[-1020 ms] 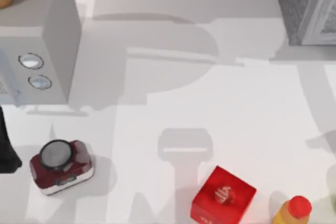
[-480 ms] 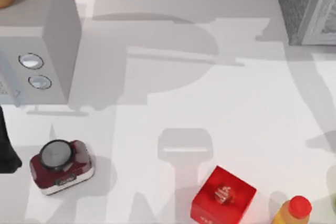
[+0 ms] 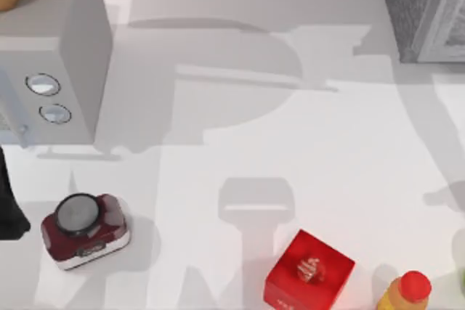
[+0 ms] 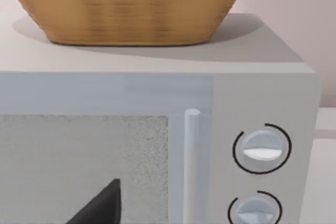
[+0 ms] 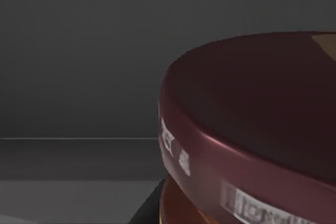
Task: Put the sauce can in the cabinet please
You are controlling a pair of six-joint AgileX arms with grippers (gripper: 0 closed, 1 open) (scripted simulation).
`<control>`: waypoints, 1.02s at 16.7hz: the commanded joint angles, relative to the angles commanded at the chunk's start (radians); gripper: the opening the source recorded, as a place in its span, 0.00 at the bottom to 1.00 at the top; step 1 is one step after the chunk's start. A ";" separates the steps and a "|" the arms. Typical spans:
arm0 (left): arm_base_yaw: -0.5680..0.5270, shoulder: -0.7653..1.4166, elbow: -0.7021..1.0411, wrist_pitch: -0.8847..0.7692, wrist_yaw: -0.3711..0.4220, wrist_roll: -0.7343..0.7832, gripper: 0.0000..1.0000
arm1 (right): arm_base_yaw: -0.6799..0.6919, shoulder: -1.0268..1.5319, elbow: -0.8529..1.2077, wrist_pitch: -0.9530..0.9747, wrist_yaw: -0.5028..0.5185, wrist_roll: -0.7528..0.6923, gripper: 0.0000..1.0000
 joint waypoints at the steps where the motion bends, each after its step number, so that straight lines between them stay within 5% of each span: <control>1: 0.000 0.000 0.000 0.000 0.000 0.000 1.00 | -0.003 0.020 0.019 0.002 -0.002 0.000 0.00; 17: 0.000 0.000 0.000 0.000 0.000 0.000 1.00 | -0.055 0.345 0.297 0.055 -0.053 0.001 0.00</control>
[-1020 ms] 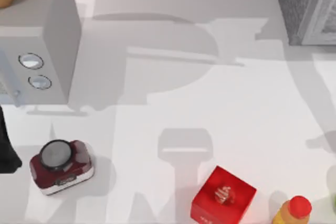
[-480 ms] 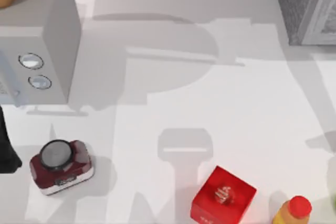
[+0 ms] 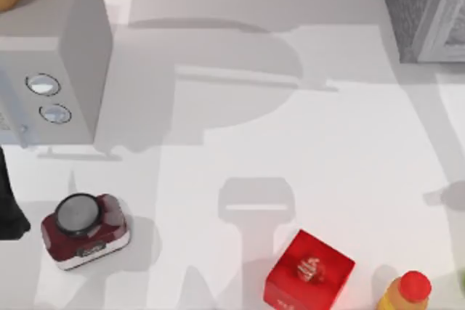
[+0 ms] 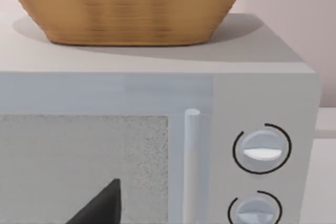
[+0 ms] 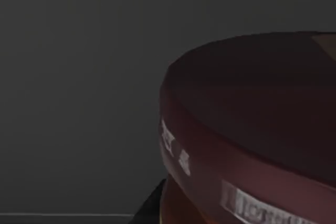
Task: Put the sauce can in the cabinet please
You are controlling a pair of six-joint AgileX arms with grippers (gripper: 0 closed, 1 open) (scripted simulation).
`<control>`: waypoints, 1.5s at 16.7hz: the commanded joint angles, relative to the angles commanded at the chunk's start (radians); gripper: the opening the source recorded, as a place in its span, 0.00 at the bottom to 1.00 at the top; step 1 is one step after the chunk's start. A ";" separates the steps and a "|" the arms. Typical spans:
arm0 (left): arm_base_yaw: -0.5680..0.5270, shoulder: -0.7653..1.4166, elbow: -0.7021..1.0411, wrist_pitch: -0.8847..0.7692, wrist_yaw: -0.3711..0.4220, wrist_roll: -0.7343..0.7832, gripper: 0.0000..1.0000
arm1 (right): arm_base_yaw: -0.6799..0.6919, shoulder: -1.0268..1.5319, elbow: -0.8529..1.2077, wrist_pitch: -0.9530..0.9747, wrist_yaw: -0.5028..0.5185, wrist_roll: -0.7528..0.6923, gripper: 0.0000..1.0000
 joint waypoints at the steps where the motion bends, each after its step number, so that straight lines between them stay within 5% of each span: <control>1: 0.000 0.000 0.000 0.000 0.000 0.000 1.00 | -0.003 0.020 0.017 0.003 -0.003 0.000 0.00; 12: 0.000 0.000 0.000 0.000 0.000 0.000 1.00 | -0.027 0.143 0.116 0.025 -0.022 -0.001 0.00; 25: 0.000 0.000 0.000 0.000 0.000 0.000 1.00 | -0.027 0.143 0.116 0.025 -0.022 -0.001 0.98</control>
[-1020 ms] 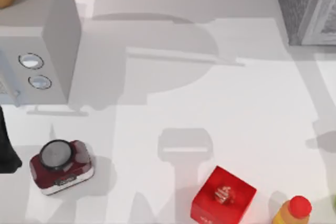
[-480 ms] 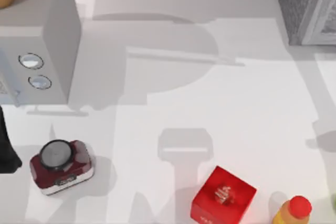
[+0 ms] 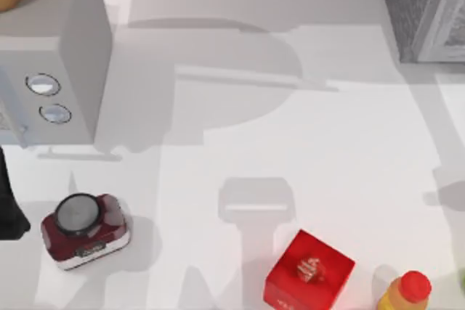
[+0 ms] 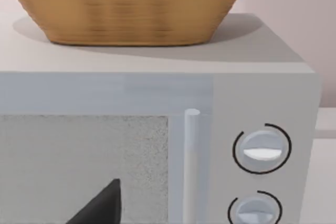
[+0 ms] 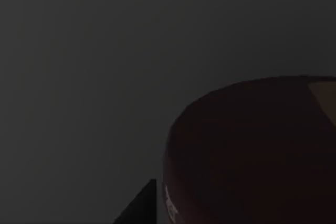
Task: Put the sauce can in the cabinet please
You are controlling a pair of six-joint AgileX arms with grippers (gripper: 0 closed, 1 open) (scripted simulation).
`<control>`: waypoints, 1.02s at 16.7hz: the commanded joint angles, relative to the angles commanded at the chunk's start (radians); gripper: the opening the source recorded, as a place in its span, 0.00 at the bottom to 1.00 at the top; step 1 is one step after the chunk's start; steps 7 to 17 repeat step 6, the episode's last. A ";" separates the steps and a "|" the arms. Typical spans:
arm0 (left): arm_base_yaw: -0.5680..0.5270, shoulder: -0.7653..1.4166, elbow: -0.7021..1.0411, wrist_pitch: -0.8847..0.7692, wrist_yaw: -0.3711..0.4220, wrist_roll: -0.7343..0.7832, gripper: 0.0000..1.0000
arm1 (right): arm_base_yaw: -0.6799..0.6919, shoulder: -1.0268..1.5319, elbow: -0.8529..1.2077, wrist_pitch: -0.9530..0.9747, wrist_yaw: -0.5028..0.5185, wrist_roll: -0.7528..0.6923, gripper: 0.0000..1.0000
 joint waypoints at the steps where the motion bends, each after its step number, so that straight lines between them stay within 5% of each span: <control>1: 0.000 0.000 0.000 0.000 0.000 0.000 1.00 | 0.000 0.000 0.000 0.000 0.000 0.000 1.00; 17: 0.000 0.000 0.000 0.000 0.000 0.000 1.00 | 0.000 0.000 0.000 0.000 0.000 0.000 1.00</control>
